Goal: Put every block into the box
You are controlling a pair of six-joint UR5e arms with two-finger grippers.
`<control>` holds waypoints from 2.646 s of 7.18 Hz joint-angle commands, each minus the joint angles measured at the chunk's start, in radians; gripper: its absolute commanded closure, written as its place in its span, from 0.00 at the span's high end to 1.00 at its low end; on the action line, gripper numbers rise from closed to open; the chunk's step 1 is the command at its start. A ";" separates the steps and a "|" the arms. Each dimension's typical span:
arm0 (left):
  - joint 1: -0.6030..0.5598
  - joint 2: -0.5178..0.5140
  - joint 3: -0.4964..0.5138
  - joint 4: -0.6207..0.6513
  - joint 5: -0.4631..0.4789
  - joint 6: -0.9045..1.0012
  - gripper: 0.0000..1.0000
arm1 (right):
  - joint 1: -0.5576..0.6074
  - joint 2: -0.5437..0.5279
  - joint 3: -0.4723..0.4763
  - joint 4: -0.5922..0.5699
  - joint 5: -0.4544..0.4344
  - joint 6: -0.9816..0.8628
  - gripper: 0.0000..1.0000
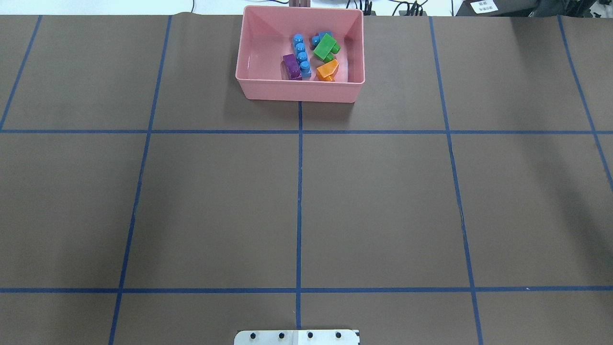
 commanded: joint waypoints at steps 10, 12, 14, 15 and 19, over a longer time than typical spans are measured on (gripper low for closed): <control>-0.050 -0.013 0.119 -0.065 0.087 0.244 1.00 | 0.128 -0.206 0.051 0.083 0.122 0.001 1.00; -0.049 -0.011 0.122 -0.129 0.055 0.099 1.00 | 0.128 -0.206 0.040 0.170 0.070 0.038 1.00; -0.049 -0.005 0.133 -0.156 0.015 0.083 1.00 | 0.128 -0.207 0.037 0.183 0.075 0.084 1.00; -0.049 -0.006 0.122 -0.156 0.015 0.065 1.00 | 0.128 -0.207 0.037 0.181 0.078 0.084 1.00; -0.043 -0.011 0.124 -0.169 0.016 0.040 1.00 | 0.130 -0.206 0.045 0.172 0.193 0.110 1.00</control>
